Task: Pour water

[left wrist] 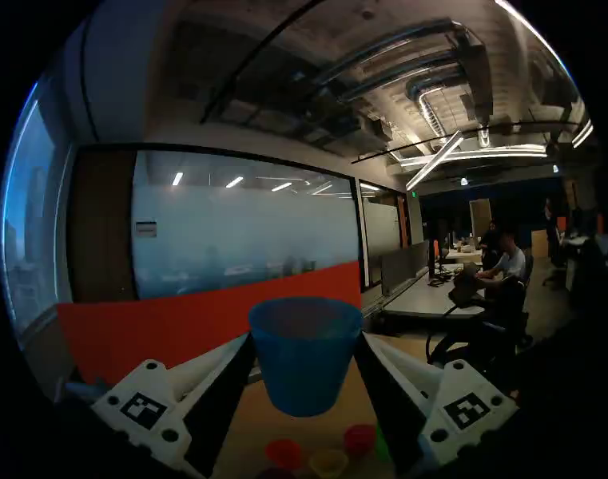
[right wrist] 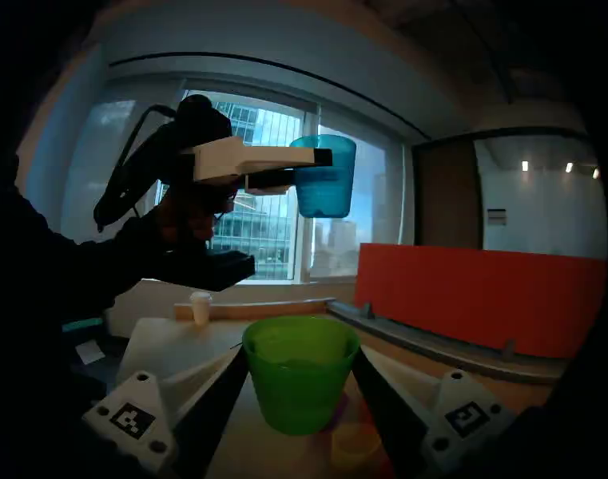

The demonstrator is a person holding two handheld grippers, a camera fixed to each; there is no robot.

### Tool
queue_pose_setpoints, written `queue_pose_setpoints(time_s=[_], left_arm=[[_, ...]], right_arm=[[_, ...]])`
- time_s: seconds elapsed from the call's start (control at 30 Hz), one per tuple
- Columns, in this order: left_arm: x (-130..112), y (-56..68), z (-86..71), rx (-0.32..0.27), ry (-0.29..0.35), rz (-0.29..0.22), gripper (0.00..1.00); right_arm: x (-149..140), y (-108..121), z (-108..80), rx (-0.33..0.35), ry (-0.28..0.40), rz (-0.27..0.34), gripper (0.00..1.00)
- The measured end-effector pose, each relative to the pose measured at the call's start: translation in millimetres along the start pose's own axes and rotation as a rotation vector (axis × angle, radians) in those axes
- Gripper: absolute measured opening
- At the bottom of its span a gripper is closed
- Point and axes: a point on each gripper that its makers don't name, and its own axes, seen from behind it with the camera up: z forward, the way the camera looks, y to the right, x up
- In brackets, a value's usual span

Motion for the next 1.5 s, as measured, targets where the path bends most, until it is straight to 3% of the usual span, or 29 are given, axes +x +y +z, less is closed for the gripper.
queue_pose_setpoints(time_s=[0.2, 0.67, 1.27, 1.5], left_arm=[[-9, -1.5, -0.4, -0.007, -0.015, -0.082, 0.84], [-31, -11.3, -8.0, 0.013, -0.043, -0.059, 0.84], [-95, -15.6, -34.8, 0.020, -0.090, -0.088, 0.84], [-118, -9.2, -43.8, 0.009, -0.113, -0.075, 0.84]], right_arm=[[0, -1, 0.2, -0.001, -0.002, -0.001, 0.90], [1, 0, -3.7, -0.007, -0.011, 0.016, 0.90], [-10, 18, -29.0, -0.051, -0.052, 0.048, 0.90], [-11, 26, -39.5, -0.069, -0.066, 0.051, 0.90]])
